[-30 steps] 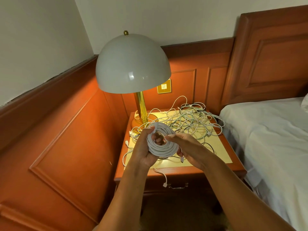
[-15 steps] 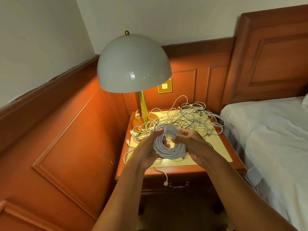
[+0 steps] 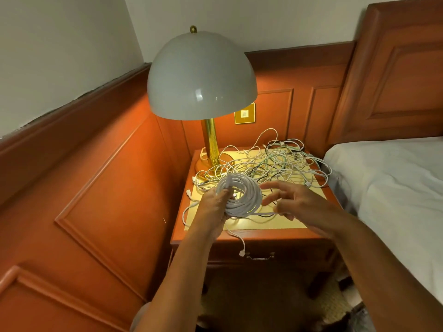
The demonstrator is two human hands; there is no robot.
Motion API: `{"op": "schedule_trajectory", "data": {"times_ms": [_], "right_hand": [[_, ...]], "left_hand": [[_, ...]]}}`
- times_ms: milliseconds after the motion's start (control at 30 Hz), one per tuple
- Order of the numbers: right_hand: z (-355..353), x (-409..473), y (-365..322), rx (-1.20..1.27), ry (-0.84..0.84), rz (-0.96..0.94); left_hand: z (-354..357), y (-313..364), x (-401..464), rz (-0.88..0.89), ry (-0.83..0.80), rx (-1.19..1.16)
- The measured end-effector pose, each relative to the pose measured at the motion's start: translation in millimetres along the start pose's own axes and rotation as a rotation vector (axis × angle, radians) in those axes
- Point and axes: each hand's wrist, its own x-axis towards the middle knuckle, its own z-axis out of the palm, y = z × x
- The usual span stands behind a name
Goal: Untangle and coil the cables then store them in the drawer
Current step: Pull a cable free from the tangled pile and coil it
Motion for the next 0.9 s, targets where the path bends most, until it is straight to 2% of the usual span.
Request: {"op": "schedule_trajectory", "data": {"times_ms": [67, 133, 467, 500, 533, 633, 700, 767, 833, 900], "right_hand": [[-1, -9, -1, -0.219, -0.028, -0.026], [0, -15, -4, -0.329, -0.01, -0.037], [19, -37, -3, -0.392, 0.018, -0.06], [21, -38, -1, -0.307, 0.022, -0.042], [21, -38, 2, -0.113, 0.014, -0.02], [19, -37, 6, 0.698, -0.037, 0.041], [22, -35, 7, 0.965, -0.068, 0.038], [26, -31, 7, 1.051, -0.063, 0.0], [30, -25, 5, 0.855, 0.043, -0.045], [32, -18, 5, 0.35, 0.236, -0.083]], "left_hand": [[2, -3, 1, -0.008, 0.028, -0.047], [7, -5, 1, 0.016, 0.046, -0.057], [15, -13, 7, 0.103, 0.211, 0.054], [15, -13, 7, 0.113, 0.223, 0.061], [15, -13, 8, 0.135, 0.237, 0.085], [16, -14, 6, 0.247, 0.267, 0.237], [20, -15, 3, 0.306, 0.284, 0.313], [23, -19, 1, 0.316, 0.285, 0.341], [23, -24, 1, 0.315, 0.278, 0.347], [22, -30, 1, 0.309, 0.273, 0.356]]}}
